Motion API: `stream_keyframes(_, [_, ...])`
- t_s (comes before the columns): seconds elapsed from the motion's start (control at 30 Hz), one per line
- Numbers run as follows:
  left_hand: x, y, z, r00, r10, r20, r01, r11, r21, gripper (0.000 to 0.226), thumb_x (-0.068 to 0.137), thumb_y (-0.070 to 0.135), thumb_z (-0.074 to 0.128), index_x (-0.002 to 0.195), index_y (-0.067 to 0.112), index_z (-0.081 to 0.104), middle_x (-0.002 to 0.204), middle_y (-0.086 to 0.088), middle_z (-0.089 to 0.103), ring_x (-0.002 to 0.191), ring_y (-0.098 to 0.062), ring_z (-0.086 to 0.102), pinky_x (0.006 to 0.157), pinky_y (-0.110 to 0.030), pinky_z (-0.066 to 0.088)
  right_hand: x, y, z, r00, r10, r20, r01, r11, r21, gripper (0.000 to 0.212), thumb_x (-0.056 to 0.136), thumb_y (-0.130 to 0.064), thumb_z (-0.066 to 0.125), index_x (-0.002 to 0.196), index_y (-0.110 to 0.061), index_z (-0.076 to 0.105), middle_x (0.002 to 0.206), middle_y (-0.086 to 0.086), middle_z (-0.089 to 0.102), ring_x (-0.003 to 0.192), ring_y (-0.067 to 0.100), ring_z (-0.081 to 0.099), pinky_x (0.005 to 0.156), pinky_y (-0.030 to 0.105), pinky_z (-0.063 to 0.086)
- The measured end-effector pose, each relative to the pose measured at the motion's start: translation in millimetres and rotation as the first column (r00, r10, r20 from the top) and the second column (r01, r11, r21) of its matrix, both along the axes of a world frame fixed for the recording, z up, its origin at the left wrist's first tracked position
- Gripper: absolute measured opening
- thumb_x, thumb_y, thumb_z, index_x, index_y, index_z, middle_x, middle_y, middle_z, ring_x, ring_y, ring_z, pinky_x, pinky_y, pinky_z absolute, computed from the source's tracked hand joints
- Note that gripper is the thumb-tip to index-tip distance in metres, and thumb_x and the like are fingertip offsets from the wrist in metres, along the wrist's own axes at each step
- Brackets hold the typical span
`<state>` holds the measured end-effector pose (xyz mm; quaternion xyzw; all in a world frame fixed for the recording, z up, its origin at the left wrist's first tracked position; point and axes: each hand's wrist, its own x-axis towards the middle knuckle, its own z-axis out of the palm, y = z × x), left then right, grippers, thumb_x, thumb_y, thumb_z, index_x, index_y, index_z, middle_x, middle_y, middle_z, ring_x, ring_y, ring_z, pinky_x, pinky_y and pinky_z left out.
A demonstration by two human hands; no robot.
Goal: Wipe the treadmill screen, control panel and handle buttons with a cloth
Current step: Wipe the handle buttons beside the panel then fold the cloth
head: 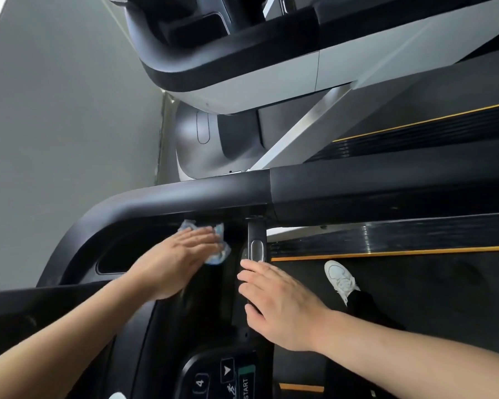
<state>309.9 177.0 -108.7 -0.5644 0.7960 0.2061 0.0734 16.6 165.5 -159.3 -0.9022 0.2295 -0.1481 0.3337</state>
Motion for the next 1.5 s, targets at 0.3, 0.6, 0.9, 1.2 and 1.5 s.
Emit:
stream_keyframes(0.3, [-39,100,29,0.974,0.209,-0.084,-0.202,0.976,0.083,0.049,0.089,0.005,0.071,0.123,0.039,0.069,0.138,0.025,0.063,0.137,0.006,0.051,0.117,-0.029,0.040,0,-3,9,1.000,-0.012,0.015,0.011,0.995,0.096,0.035,0.096,-0.025,0.056,0.126,-0.015,0.069,0.144,0.001,0.063,0.151,0.017,0.039,0.128,0.021,0.006])
stream_keyframes(0.6, [-40,111,53,0.984,0.166,0.068,-0.169,0.984,0.047,0.035,0.099,0.042,0.055,0.134,0.043,0.060,0.148,0.027,0.053,0.139,0.000,0.048,0.109,-0.022,0.040,0,12,42,0.999,-0.052,0.011,0.047,0.964,0.263,0.049,0.099,-0.042,0.049,0.140,-0.017,0.057,0.143,-0.003,0.061,0.146,0.014,0.042,0.125,0.020,0.022])
stream_keyframes(0.9, [-113,40,87,0.439,0.784,-0.439,-0.804,0.561,0.197,0.033,0.092,0.011,0.076,0.106,0.041,0.072,0.095,0.018,0.076,0.084,-0.006,0.073,0.072,-0.017,0.055,16,-9,76,0.879,-0.477,-0.018,0.275,0.474,0.837,0.043,0.091,-0.039,0.078,0.130,-0.038,0.058,0.116,-0.016,0.073,0.108,0.003,0.067,0.097,0.030,0.054])
stream_keyframes(1.2, [-149,30,41,0.573,0.758,-0.311,-0.724,0.646,0.241,0.032,0.099,0.023,0.061,0.125,0.041,0.064,0.112,0.018,0.068,0.099,0.000,0.065,0.087,-0.022,0.054,-13,-14,19,0.954,-0.239,-0.181,0.229,0.970,-0.077,0.067,0.097,-0.023,0.057,0.161,-0.017,0.038,0.162,0.014,0.042,0.150,0.032,0.038,0.116,0.050,0.045])
stream_keyframes(1.5, [-153,100,40,0.891,0.449,0.067,-0.454,0.887,0.083,0.056,0.089,0.046,0.048,0.135,0.022,0.068,0.133,0.005,0.071,0.119,-0.011,0.069,0.096,-0.029,0.059,22,-64,-1,0.933,-0.147,-0.329,0.090,0.979,-0.182,0.061,0.104,-0.033,0.043,0.159,-0.006,0.041,0.166,0.010,0.040,0.153,0.029,0.039,0.123,0.050,0.035])
